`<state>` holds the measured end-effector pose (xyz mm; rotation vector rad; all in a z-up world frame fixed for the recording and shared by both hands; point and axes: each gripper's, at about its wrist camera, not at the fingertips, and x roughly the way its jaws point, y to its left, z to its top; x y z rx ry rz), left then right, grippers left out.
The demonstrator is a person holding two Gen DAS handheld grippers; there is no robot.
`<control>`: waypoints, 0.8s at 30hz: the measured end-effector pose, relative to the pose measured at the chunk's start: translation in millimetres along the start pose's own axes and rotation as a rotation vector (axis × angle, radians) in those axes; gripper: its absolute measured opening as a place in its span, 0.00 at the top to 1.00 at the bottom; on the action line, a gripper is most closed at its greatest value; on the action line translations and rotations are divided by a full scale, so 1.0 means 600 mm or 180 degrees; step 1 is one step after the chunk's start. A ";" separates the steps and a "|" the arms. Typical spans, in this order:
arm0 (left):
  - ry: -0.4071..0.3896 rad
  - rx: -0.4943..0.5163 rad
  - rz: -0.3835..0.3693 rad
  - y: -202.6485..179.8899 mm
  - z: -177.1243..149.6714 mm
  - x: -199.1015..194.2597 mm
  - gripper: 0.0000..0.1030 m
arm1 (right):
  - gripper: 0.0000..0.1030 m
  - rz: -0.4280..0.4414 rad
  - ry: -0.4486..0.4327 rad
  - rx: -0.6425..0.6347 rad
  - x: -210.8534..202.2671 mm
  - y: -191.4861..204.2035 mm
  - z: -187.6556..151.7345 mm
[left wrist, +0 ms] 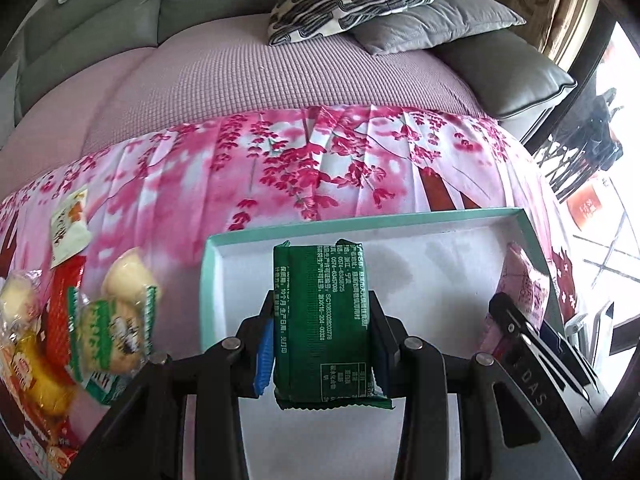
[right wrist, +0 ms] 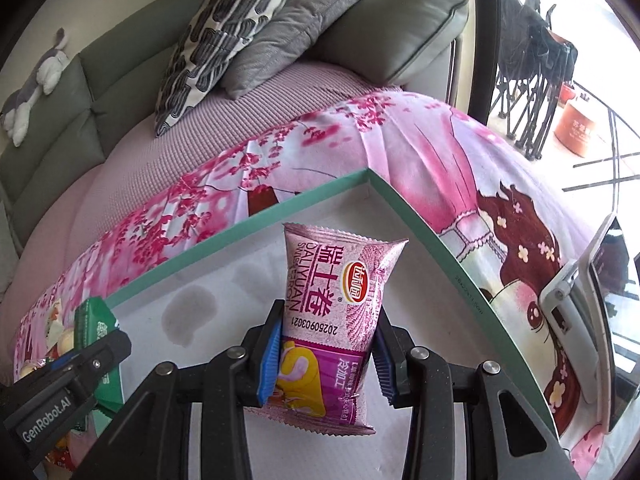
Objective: Organize snacks
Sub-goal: 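Carry both packs over the white tray and open both tools to drop them, then lift both tools away from the tray back toward the snack pile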
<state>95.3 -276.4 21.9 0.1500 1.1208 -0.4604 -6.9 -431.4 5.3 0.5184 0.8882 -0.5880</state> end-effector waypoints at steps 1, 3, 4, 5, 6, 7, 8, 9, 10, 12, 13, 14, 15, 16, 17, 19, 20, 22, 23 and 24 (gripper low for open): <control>0.0023 -0.0001 0.0005 -0.001 0.002 0.007 0.60 | 0.59 -0.0003 0.0022 0.0020 0.003 -0.003 -0.001; 0.0062 -0.0011 0.0003 -0.001 0.004 0.017 0.60 | 0.59 -0.0002 0.0049 0.0054 0.008 -0.008 -0.003; 0.0081 -0.0015 0.0006 -0.002 0.005 0.022 0.60 | 0.59 0.0006 0.0056 0.0060 0.009 -0.009 -0.003; 0.0094 -0.0016 0.0007 -0.002 0.006 0.026 0.60 | 0.59 0.0017 0.0055 0.0070 0.010 -0.010 -0.004; 0.0100 -0.0014 0.0015 -0.004 0.006 0.030 0.60 | 0.59 0.0022 0.0053 0.0073 0.010 -0.011 -0.004; 0.0107 -0.0013 0.0034 -0.005 0.006 0.032 0.60 | 0.59 0.0023 0.0049 0.0069 0.010 -0.010 -0.004; 0.0110 -0.0013 0.0064 -0.006 0.007 0.035 0.60 | 0.59 0.0022 0.0047 0.0069 0.010 -0.011 -0.004; 0.0109 -0.0019 0.0078 -0.007 0.007 0.038 0.60 | 0.58 0.0018 0.0047 0.0080 0.010 -0.011 -0.005; 0.0103 -0.0029 0.0077 -0.006 0.007 0.038 0.59 | 0.58 0.0010 0.0045 0.0095 0.010 -0.012 -0.005; 0.0088 -0.0055 0.0067 -0.002 0.005 0.037 0.49 | 0.57 0.0005 0.0067 0.0114 0.012 -0.015 -0.005; 0.0083 -0.0071 0.0067 0.000 0.004 0.035 0.42 | 0.55 0.0007 0.0078 0.0128 0.012 -0.017 -0.005; 0.0078 -0.0088 0.0053 0.002 0.003 0.032 0.41 | 0.54 0.0010 0.0093 0.0143 0.013 -0.019 -0.005; 0.0073 -0.0097 0.0041 0.003 0.002 0.030 0.41 | 0.51 0.0012 0.0103 0.0147 0.013 -0.020 -0.005; 0.0065 -0.0104 0.0045 0.004 0.001 0.026 0.41 | 0.47 0.0019 0.0115 0.0145 0.014 -0.020 -0.005; 0.0049 -0.0113 0.0055 0.006 0.000 0.022 0.41 | 0.45 0.0030 0.0121 0.0142 0.013 -0.020 -0.005; 0.0028 -0.0145 0.0070 0.009 -0.002 0.013 0.38 | 0.41 0.0047 0.0119 0.0132 0.011 -0.019 -0.005; 0.0017 -0.0172 0.0086 0.012 -0.003 0.008 0.35 | 0.40 0.0049 0.0119 0.0122 0.010 -0.018 -0.004; -0.0018 -0.0211 0.0133 0.017 -0.005 -0.004 0.24 | 0.32 0.0072 0.0119 0.0096 0.008 -0.015 -0.004; -0.0039 -0.0234 0.0152 0.020 -0.006 -0.009 0.24 | 0.30 0.0084 0.0117 0.0084 0.007 -0.014 -0.004; -0.0055 -0.0264 0.0163 0.025 -0.008 -0.015 0.23 | 0.24 0.0090 0.0117 0.0068 0.007 -0.013 -0.004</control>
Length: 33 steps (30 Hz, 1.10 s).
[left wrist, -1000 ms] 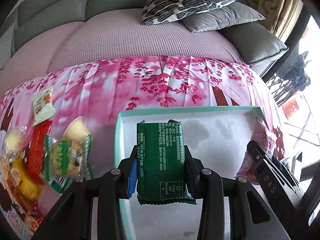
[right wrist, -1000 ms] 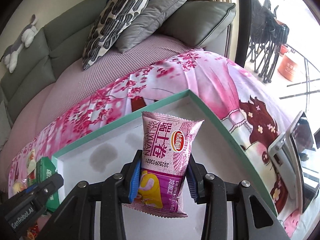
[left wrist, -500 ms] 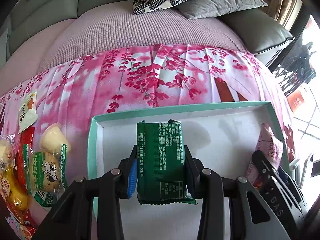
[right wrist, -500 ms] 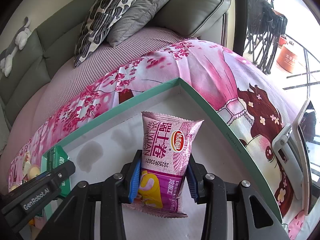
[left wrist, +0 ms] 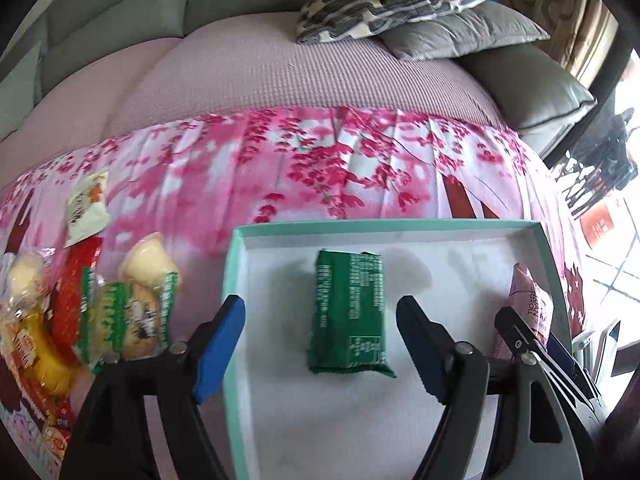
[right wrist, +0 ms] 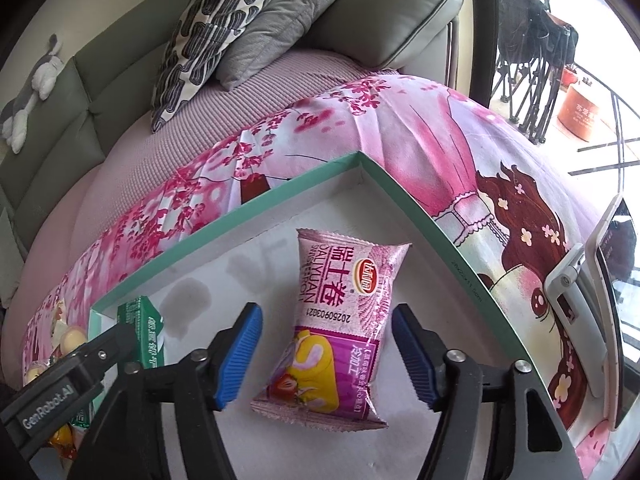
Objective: Organize snacks
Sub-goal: 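Lift both tools away from the tray back toward the snack pile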
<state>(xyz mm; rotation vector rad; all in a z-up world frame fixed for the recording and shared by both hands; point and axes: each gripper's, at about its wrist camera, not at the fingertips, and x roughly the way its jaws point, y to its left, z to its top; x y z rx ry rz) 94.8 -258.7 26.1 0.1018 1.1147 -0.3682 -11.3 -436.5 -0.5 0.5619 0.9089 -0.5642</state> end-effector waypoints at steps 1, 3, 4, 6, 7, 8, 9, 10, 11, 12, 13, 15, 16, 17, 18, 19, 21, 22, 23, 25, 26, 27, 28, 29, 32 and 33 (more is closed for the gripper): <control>-0.0011 -0.0032 0.0012 0.005 0.000 -0.004 0.20 | 0.17 0.0000 -0.0006 -0.0016 -0.001 0.001 0.000; -0.0070 -0.0117 0.0045 0.018 -0.001 -0.014 0.13 | 0.04 -0.0001 -0.0032 -0.0052 -0.003 0.004 0.000; -0.0098 -0.0143 0.0064 0.023 -0.001 -0.017 0.10 | 0.00 0.0006 -0.0058 -0.0067 -0.005 0.005 0.000; -0.0164 -0.0205 0.0139 0.035 -0.001 -0.023 0.10 | 0.00 0.0009 -0.0121 -0.0106 -0.010 0.009 0.001; -0.0186 -0.0228 0.0172 0.041 -0.001 -0.025 0.10 | 0.00 0.0003 -0.0133 -0.0134 -0.012 0.012 0.001; -0.0205 -0.0255 0.0197 0.047 -0.002 -0.026 0.10 | 0.00 0.0005 -0.0141 -0.0163 -0.013 0.015 0.001; -0.0211 -0.0277 0.0210 0.052 -0.003 -0.028 0.10 | 0.00 0.0018 -0.0145 -0.0196 -0.014 0.018 0.001; -0.0217 -0.0309 0.0216 0.058 -0.003 -0.030 0.10 | 0.00 0.0025 -0.0144 -0.0212 -0.015 0.021 0.000; -0.0220 -0.0356 0.0213 0.066 -0.005 -0.033 0.10 | 0.00 0.0027 -0.0143 -0.0209 -0.016 0.022 0.000; -0.0221 -0.0390 0.0211 0.071 -0.005 -0.034 0.10 | 0.00 0.0033 -0.0135 -0.0198 -0.017 0.024 0.000; -0.0222 -0.0418 0.0212 0.077 -0.007 -0.036 0.10 | 0.00 0.0047 -0.0107 -0.0196 -0.017 0.026 -0.002; -0.0227 -0.0458 0.0263 0.087 -0.009 -0.041 0.10 | 0.00 0.0068 -0.0051 -0.0224 -0.017 0.033 -0.005; -0.0228 -0.0460 0.0313 0.092 -0.012 -0.045 0.10 | 0.00 0.0061 -0.0034 -0.0254 -0.017 0.037 -0.007; -0.0231 -0.0456 0.0347 0.094 -0.014 -0.049 0.10 | 0.00 0.0053 -0.0026 -0.0288 -0.019 0.041 -0.009; -0.0234 -0.0450 0.0386 0.099 -0.017 -0.054 0.10 | 0.00 0.0053 -0.0018 -0.0327 -0.021 0.046 -0.010; -0.0230 -0.0444 0.0422 0.102 -0.018 -0.058 0.10 | 0.00 0.0059 -0.0020 -0.0358 -0.025 0.050 -0.011; -0.0218 -0.0419 0.0481 0.108 -0.025 -0.066 0.10 | 0.00 0.0069 -0.0025 -0.0415 -0.033 0.059 -0.014; -0.0219 -0.0402 0.0505 0.112 -0.029 -0.071 0.10 | 0.00 0.0074 -0.0026 -0.0446 -0.038 0.064 -0.017; -0.0220 -0.0378 0.0527 0.115 -0.034 -0.077 0.10 | 0.00 0.0077 -0.0018 -0.0478 -0.042 0.069 -0.020; -0.0219 -0.0351 0.0561 0.122 -0.042 -0.085 0.10 | 0.00 0.0079 0.0015 -0.0549 -0.049 0.081 -0.028; -0.0210 -0.0344 0.0573 0.127 -0.047 -0.089 0.10 | 0.00 0.0088 0.0027 -0.0584 -0.053 0.088 -0.033; -0.0200 -0.0346 0.0575 0.131 -0.050 -0.091 0.10 | 0.00 0.0099 0.0037 -0.0610 -0.056 0.095 -0.037; -0.0193 -0.0348 0.0572 0.136 -0.052 -0.094 0.10 | 0.00 0.0101 0.0057 -0.0637 -0.058 0.101 -0.041; -0.0189 -0.0347 0.0571 0.141 -0.054 -0.096 0.10 | 0.00 0.0095 0.0087 -0.0669 -0.060 0.109 -0.045; -0.0167 -0.0337 0.0634 0.157 -0.060 -0.099 0.10 | 0.00 0.0120 0.0133 -0.0752 -0.067 0.127 -0.058; -0.0158 -0.0344 0.0656 0.163 -0.062 -0.100 0.10 | 0.00 0.0133 0.0150 -0.0780 -0.068 0.133 -0.062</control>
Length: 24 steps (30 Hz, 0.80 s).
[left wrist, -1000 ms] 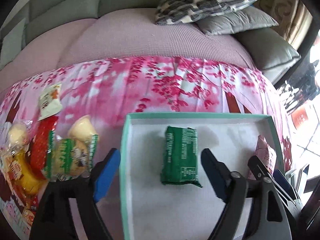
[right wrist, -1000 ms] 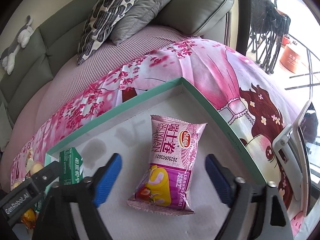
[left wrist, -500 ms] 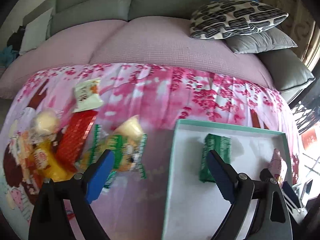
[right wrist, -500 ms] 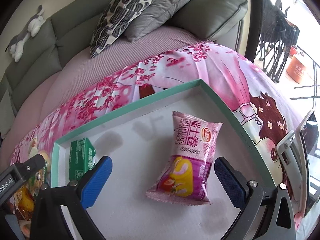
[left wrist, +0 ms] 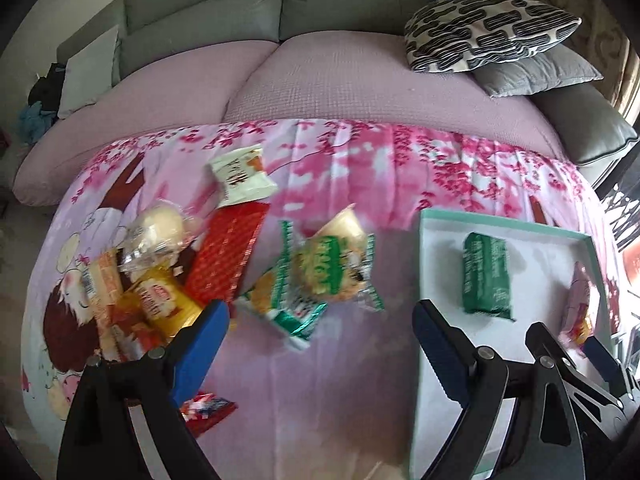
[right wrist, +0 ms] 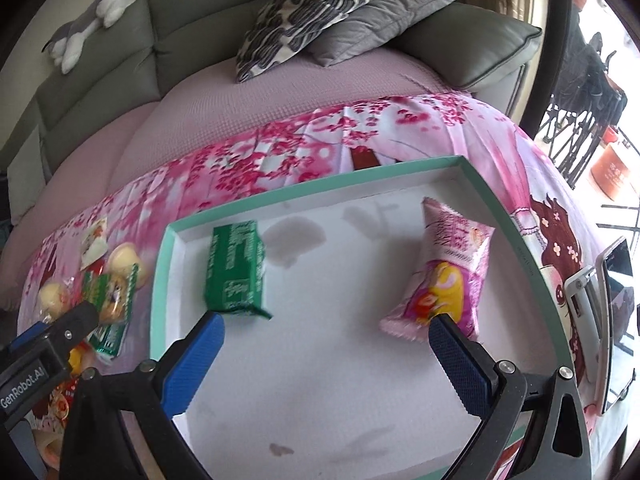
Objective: Organize snacks
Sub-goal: 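Lift both tools away from the tray back toward the snack pile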
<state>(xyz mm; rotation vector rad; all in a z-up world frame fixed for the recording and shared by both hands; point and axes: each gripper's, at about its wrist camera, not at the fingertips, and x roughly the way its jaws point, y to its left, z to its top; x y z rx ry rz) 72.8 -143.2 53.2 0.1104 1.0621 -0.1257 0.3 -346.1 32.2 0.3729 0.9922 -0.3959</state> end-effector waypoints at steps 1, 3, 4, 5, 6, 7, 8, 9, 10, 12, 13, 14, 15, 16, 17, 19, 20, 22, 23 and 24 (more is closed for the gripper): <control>0.0006 -0.0011 0.0009 0.007 -0.001 0.000 0.10 | 0.00 0.0016 0.0009 -0.0021 -0.001 0.007 -0.003; 0.0009 -0.0036 0.0027 0.023 -0.003 -0.002 0.10 | 0.00 0.0035 0.0027 -0.0073 -0.002 0.022 -0.007; 0.0007 -0.0037 0.0042 0.030 -0.004 -0.003 0.10 | 0.00 0.0048 0.0035 -0.0099 -0.002 0.028 -0.010; -0.0004 -0.0025 0.0076 0.039 -0.006 -0.005 0.10 | 0.00 0.0073 0.0055 -0.0124 -0.002 0.035 -0.012; -0.0015 -0.0013 0.0108 0.045 -0.006 -0.006 0.10 | 0.00 0.0093 0.0073 -0.0150 -0.001 0.043 -0.015; -0.0030 -0.0004 0.0158 0.052 -0.008 -0.008 0.10 | 0.00 0.0104 0.0082 -0.0177 -0.001 0.051 -0.018; -0.0050 0.0002 0.0211 0.060 -0.009 -0.010 0.10 | 0.00 0.0101 0.0082 -0.0212 0.000 0.059 -0.021; -0.0061 0.0004 0.0251 0.070 -0.011 -0.011 0.10 | 0.00 0.0094 0.0079 -0.0248 0.000 0.065 -0.023; -0.0060 -0.0007 0.0275 0.079 -0.013 -0.012 0.10 | 0.00 0.0092 0.0081 -0.0286 0.002 0.072 -0.026; -0.0048 -0.0049 0.0304 0.100 -0.018 -0.013 0.10 | 0.00 0.0093 0.0102 -0.0348 0.005 0.085 -0.031; -0.0047 -0.0070 0.0314 0.109 -0.020 -0.013 0.10 | 0.00 0.0097 0.0105 -0.0374 0.006 0.091 -0.033; -0.0047 -0.0101 0.0327 0.121 -0.024 -0.013 0.10 | 0.00 0.0101 0.0102 -0.0403 0.006 0.098 -0.036; -0.0033 -0.0122 0.0322 0.128 -0.026 -0.012 0.10 | 0.00 0.0103 0.0098 -0.0421 0.005 0.103 -0.039; -0.0004 -0.0158 0.0297 0.138 -0.029 -0.011 0.10 | 0.00 0.0107 0.0093 -0.0445 0.004 0.110 -0.042; 0.0021 -0.0202 0.0271 0.149 -0.030 -0.009 0.10 | 0.00 0.0116 0.0089 -0.0473 0.003 0.117 -0.045; 0.0059 -0.0249 0.0267 0.163 -0.035 -0.007 0.10 | 0.00 0.0159 0.0074 -0.0541 -0.002 0.131 -0.052; 0.0082 -0.0250 0.0282 0.167 -0.036 -0.005 0.10 | 0.00 0.0185 0.0066 -0.0572 -0.006 0.139 -0.055; 0.0117 -0.0217 0.0339 0.177 -0.040 -0.004 0.10 | 0.00 0.0219 0.0045 -0.0613 -0.014 0.155 -0.060; 0.0131 -0.0198 0.0366 0.182 -0.042 -0.004 0.10 | 0.00 0.0245 0.0046 -0.0626 -0.017 0.162 -0.062; 0.0134 -0.0203 0.0371 0.188 -0.044 -0.005 0.10 | 0.00 0.0289 0.0055 -0.0650 -0.019 0.170 -0.065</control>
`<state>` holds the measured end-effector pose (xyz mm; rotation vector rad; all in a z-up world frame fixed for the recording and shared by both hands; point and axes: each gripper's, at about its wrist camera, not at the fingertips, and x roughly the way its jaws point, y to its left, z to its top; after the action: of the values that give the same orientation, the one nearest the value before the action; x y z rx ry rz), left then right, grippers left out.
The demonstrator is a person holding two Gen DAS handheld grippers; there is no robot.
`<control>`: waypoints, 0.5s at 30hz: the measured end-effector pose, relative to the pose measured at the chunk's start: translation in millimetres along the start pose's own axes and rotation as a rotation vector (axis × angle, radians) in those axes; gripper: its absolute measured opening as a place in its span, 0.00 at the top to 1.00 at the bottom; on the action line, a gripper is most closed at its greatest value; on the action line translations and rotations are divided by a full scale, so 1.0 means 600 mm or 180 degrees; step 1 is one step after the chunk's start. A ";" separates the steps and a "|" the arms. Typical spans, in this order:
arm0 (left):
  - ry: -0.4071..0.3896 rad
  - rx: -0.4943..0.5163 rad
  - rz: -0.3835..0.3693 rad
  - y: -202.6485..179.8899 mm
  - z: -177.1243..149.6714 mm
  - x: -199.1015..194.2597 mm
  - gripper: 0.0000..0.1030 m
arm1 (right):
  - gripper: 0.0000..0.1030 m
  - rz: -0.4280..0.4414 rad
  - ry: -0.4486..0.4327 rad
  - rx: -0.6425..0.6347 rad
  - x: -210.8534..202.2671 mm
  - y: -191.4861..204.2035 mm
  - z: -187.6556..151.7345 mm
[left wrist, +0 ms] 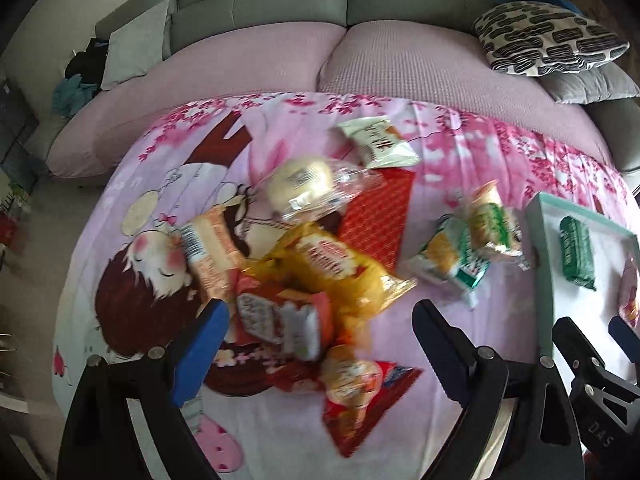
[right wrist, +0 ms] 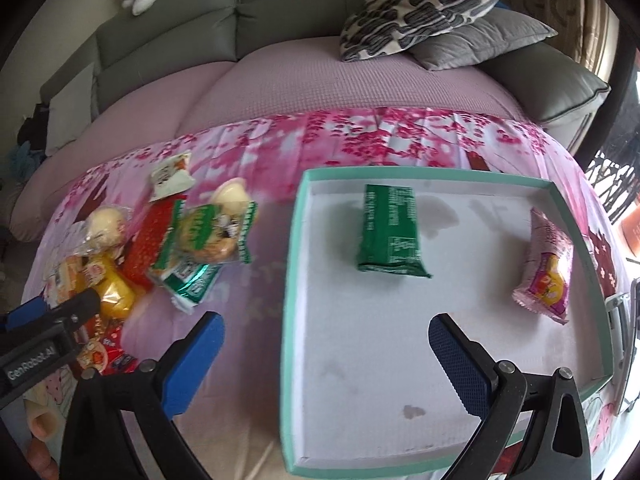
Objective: Organize snacks
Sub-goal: 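Lift both tools away from the tray back toward the snack pile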
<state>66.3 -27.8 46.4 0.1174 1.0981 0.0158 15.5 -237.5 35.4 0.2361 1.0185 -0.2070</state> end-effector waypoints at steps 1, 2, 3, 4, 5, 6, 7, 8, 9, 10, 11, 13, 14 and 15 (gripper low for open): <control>0.0004 -0.0032 -0.0012 0.008 -0.001 -0.001 0.10 | 0.00 0.0041 0.0009 -0.0020 -0.001 0.008 -0.001; 0.0012 -0.0069 -0.0031 0.015 -0.001 -0.002 0.10 | 0.00 0.0072 0.0016 -0.0044 -0.002 0.017 -0.003; 0.0020 -0.0121 -0.0069 0.025 -0.002 -0.005 0.10 | 0.00 0.0087 0.0016 -0.0077 -0.004 0.026 -0.004; 0.0026 -0.0166 -0.0106 0.033 -0.004 -0.006 0.10 | 0.00 0.0094 0.0011 -0.0120 -0.006 0.035 -0.006; 0.0022 -0.0203 -0.0133 0.042 -0.006 -0.008 0.10 | 0.00 0.0101 0.0001 -0.0168 -0.008 0.045 -0.009; 0.0027 -0.0227 -0.0136 0.048 -0.007 -0.008 0.10 | 0.00 0.0111 -0.0003 -0.0208 -0.010 0.053 -0.011; 0.0031 -0.0257 -0.0131 0.055 -0.009 -0.008 0.10 | 0.00 0.0129 -0.0004 -0.0243 -0.011 0.062 -0.013; 0.0038 -0.0308 -0.0125 0.064 -0.011 -0.008 0.10 | 0.00 0.0158 0.0000 -0.0278 -0.013 0.071 -0.016; 0.0052 -0.0351 -0.0120 0.072 -0.012 -0.007 0.10 | 0.00 0.0179 0.0003 -0.0306 -0.014 0.079 -0.017; 0.0065 -0.0390 -0.0117 0.079 -0.015 -0.005 0.10 | 0.00 0.0194 0.0004 -0.0338 -0.015 0.086 -0.020; 0.0090 -0.0439 -0.0118 0.089 -0.017 -0.002 0.10 | 0.00 0.0198 0.0002 -0.0375 -0.016 0.095 -0.022; 0.0138 -0.0506 -0.0116 0.103 -0.022 0.005 0.10 | 0.00 0.0217 0.0014 -0.0441 -0.015 0.109 -0.027; 0.0178 -0.0538 -0.0092 0.111 -0.026 0.012 0.10 | 0.00 0.0239 0.0026 -0.0476 -0.015 0.117 -0.030; 0.0213 -0.0555 -0.0065 0.116 -0.028 0.017 0.10 | 0.00 0.0274 0.0046 -0.0506 -0.013 0.124 -0.033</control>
<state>59.2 43.5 37.0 -0.0511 1.1596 0.0977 16.4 -160.1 39.5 0.1367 1.0315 -0.0458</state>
